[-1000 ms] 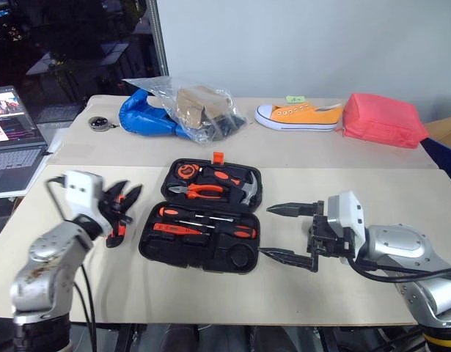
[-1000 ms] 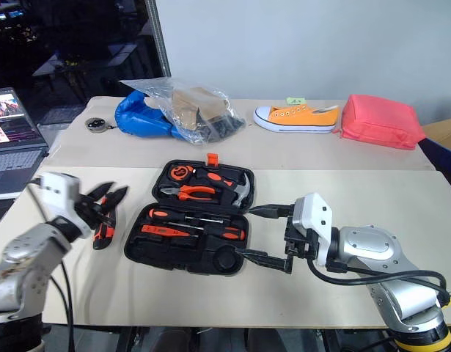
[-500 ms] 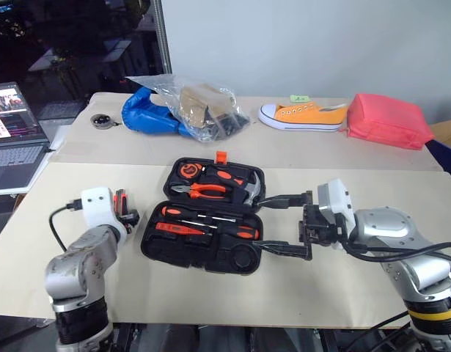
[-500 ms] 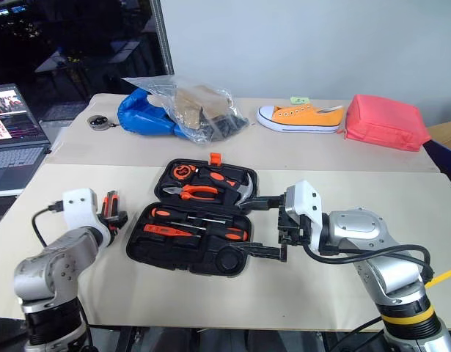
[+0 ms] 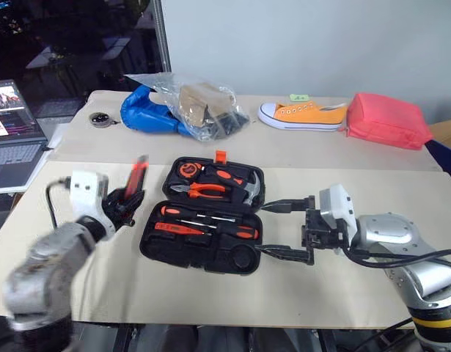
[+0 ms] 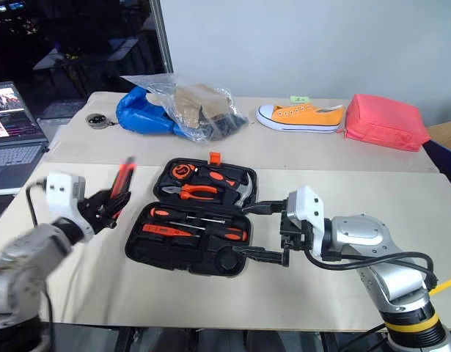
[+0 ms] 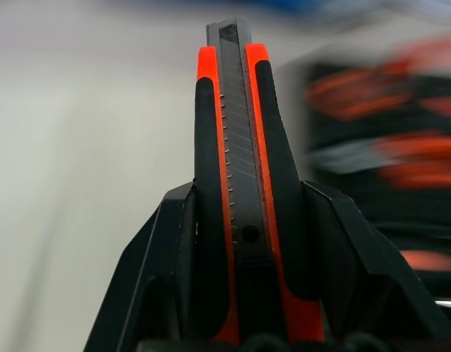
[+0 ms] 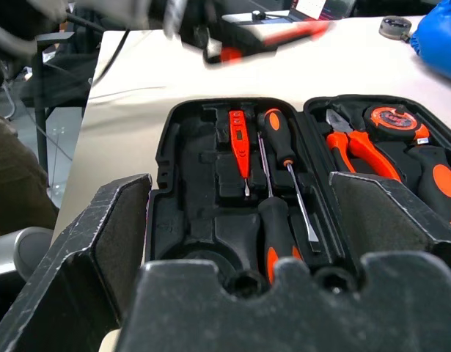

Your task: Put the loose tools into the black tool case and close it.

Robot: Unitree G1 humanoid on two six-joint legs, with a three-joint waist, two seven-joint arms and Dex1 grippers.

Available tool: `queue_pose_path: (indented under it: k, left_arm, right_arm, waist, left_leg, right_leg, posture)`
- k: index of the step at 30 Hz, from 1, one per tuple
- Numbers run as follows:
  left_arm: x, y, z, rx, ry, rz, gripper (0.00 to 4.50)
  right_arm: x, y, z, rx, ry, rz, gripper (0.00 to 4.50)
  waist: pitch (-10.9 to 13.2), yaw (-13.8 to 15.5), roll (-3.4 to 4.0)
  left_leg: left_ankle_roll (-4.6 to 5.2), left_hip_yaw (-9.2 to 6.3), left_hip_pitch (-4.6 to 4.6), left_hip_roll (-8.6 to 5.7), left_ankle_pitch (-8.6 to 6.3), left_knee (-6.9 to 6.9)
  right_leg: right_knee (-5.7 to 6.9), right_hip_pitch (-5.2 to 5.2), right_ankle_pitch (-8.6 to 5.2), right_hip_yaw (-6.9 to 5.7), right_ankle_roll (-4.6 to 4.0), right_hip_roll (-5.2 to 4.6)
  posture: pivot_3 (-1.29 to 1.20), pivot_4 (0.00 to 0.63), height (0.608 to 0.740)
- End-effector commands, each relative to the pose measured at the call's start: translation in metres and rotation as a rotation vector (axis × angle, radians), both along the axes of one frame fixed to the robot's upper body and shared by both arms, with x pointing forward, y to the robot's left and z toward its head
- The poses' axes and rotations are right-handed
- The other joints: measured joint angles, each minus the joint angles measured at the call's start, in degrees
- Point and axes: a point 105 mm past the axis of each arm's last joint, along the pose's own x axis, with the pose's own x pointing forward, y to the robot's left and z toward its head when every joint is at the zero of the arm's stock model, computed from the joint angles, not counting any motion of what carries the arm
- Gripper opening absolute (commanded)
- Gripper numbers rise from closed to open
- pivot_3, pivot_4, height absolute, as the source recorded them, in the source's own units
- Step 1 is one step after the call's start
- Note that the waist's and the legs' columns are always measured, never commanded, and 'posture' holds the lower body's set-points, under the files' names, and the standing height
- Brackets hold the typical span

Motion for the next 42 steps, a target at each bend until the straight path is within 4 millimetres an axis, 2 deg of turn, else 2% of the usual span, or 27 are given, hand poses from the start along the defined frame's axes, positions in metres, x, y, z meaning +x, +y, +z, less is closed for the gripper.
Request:
queue_pose_path:
  k: [1, 5, 7, 10, 15, 20, 26, 28, 30, 31, 32, 35, 38, 40, 42]
  left_arm:
    - [-0.019, -0.018, -0.012, 0.149, 0.081, -0.495, 1.72]
    - [-0.011, -0.013, -0.03, 0.352, 0.126, -0.778, 1.72]
    - [-0.005, -0.013, -0.038, 0.411, 0.14, -0.834, 1.72]
    - [-0.006, -0.011, -0.05, 0.475, 0.169, -0.911, 1.72]
    - [-0.006, -0.023, -0.063, 0.472, 0.162, -0.964, 1.72]
    - [-0.005, -0.041, -0.073, 0.48, 0.152, -0.97, 1.72]
    - [0.002, -0.038, -0.084, 0.55, 0.128, -0.948, 1.72]
    - [0.004, -0.042, -0.084, 0.543, 0.122, -0.939, 1.72]
    - [0.007, -0.045, -0.083, 0.548, 0.093, -0.922, 2.72]
    - [0.007, -0.046, -0.08, 0.536, 0.087, -0.915, 2.94]
    - [0.007, -0.046, -0.076, 0.519, 0.085, -0.904, 3.35]
    - [0.006, -0.045, -0.046, 0.372, 0.041, -0.841, 4.35]
    - [-0.001, -0.04, -0.014, 0.184, 0.055, -0.762, 4.35]
    - [-0.002, -0.036, -0.006, 0.102, 0.057, -0.703, 3.81]
    - [-0.001, -0.033, -0.012, 0.067, 0.047, -0.618, 3.21]
  right_arm:
    - [-0.006, -0.002, 0.012, 0.011, -0.06, -0.002, 4.5]
    - [-0.017, -0.009, 0.013, 0.006, -0.047, 0.008, 4.5]
    - [-0.025, -0.013, 0.012, -0.015, -0.044, 0.027, 4.5]
    - [-0.031, -0.019, 0.008, -0.063, -0.059, 0.041, 4.5]
    - [-0.032, -0.025, 0.009, -0.076, -0.073, 0.015, 4.5]
    - [-0.031, -0.025, 0.008, -0.075, -0.079, -0.003, 4.5]
    - [-0.031, -0.026, 0.008, -0.076, -0.087, -0.017, 4.5]
    - [-0.03, -0.027, 0.008, -0.077, -0.088, -0.019, 4.5]
    - [-0.029, -0.026, 0.007, -0.076, -0.09, -0.019, 4.5]
    - [-0.029, -0.026, 0.008, -0.074, -0.09, -0.018, 4.5]
    - [-0.029, -0.025, 0.008, -0.073, -0.091, -0.017, 4.5]
    - [-0.029, -0.025, 0.007, -0.072, -0.089, -0.016, 4.5]
    - [-0.028, -0.027, 0.006, -0.073, -0.087, -0.018, 4.5]
    - [-0.027, -0.027, 0.005, -0.069, -0.087, -0.019, 4.5]
    - [-0.025, -0.025, 0.005, -0.06, -0.085, -0.019, 4.5]
  waist:
    - [0.04, 0.14, 0.24]
    - [0.1, 0.76, 0.28]
    - [0.1, 1.04, 0.28]
    - [0.1, 0.97, 0.28]
    - [0.09, 1.26, 0.28]
    - [0.05, 1.33, 0.35]
    - [0.05, 1.14, 0.36]
    - [0.03, 1.27, 0.39]
    - [0.03, 1.28, 0.4]
    - [0.02, 1.28, 0.41]
    - [0.01, 1.28, 0.43]
    - [0.01, 1.02, 0.43]
    - [0.01, 0.91, 0.42]
    - [0.01, 1.05, 0.42]
    - [0.0, 1.01, 0.46]
  left_leg:
    - [0.0, 0.03, 0.0, -0.01, 0.0, -0.02]
    - [0.02, 0.05, -0.1, 0.1, 0.01, -0.04]
    - [0.03, 0.06, -0.2, 0.11, 0.01, -0.05]
    - [0.14, 0.08, -0.5, 0.11, -0.06, -0.01]
    - [0.31, 0.03, -0.97, 0.13, -0.16, 0.09]
    - [0.31, 0.01, -0.85, 0.11, -0.16, 0.23]
    - [0.31, 0.01, -0.33, 0.13, -0.15, 0.35]
    - [0.31, 0.01, -0.22, 0.13, -0.15, 0.35]
    - [0.31, 0.01, -0.21, 0.14, -0.15, 0.38]
    - [0.31, 0.01, -0.21, 0.15, -0.14, 0.4]
    - [0.31, 0.02, -0.21, 0.14, -0.14, 0.42]
    - [0.31, 0.03, -0.27, 0.15, -0.15, 0.42]
    - [0.32, -0.01, -0.48, 0.19, -0.15, 0.42]
    - [0.33, -0.06, -0.53, 0.22, -0.16, 0.42]
    - [0.33, -0.06, -0.48, 0.21, -0.16, 0.42]
  right_leg:
    - [-0.03, 0.0, 0.0, 0.0, 0.0, -0.02]
    - [-0.28, -0.03, -0.07, -0.06, 0.1, 0.11]
    - [-0.34, -0.07, -0.06, -0.06, 0.09, 0.12]
    - [-0.37, -0.29, -0.03, -0.04, 0.05, 0.13]
    - [-0.26, -0.74, -0.02, -0.05, 0.05, 0.17]
    - [-0.2, -0.57, 0.0, -0.07, 0.09, 0.16]
    - [-0.22, 0.02, -0.18, -0.06, 0.5, 0.18]
    - [-0.2, 0.1, -0.19, -0.05, 0.51, 0.18]
    - [-0.19, 0.12, -0.19, -0.04, 0.51, 0.19]
    - [-0.18, 0.12, -0.18, -0.04, 0.52, 0.2]
    - [-0.18, 0.13, -0.18, -0.03, 0.52, 0.19]
    - [-0.2, 0.09, -0.17, -0.01, 0.53, 0.19]
    - [-0.2, -0.07, -0.15, -0.05, 0.49, 0.21]
    - [-0.19, -0.11, -0.14, -0.11, 0.46, 0.22]
    - [-0.19, -0.07, -0.15, -0.11, 0.49, 0.22]
  posture:
    - [0.0, 0.15, 0.74]
    - [0.0, 0.15, 0.74]
    - [0.0, 0.15, 0.74]
    - [0.0, 0.15, 0.74]
    - [0.0, 0.15, 0.74]
    - [0.0, 0.15, 0.74]
    - [0.0, 0.15, 0.74]
    - [0.0, 0.15, 0.74]
    - [0.0, 0.15, 0.74]
    - [0.0, 0.15, 0.74]
    - [0.0, 0.15, 0.74]
    - [0.0, 0.15, 0.74]
    - [0.0, 0.15, 0.74]
    - [0.0, 0.15, 0.74]
    - [0.0, 0.15, 0.74]
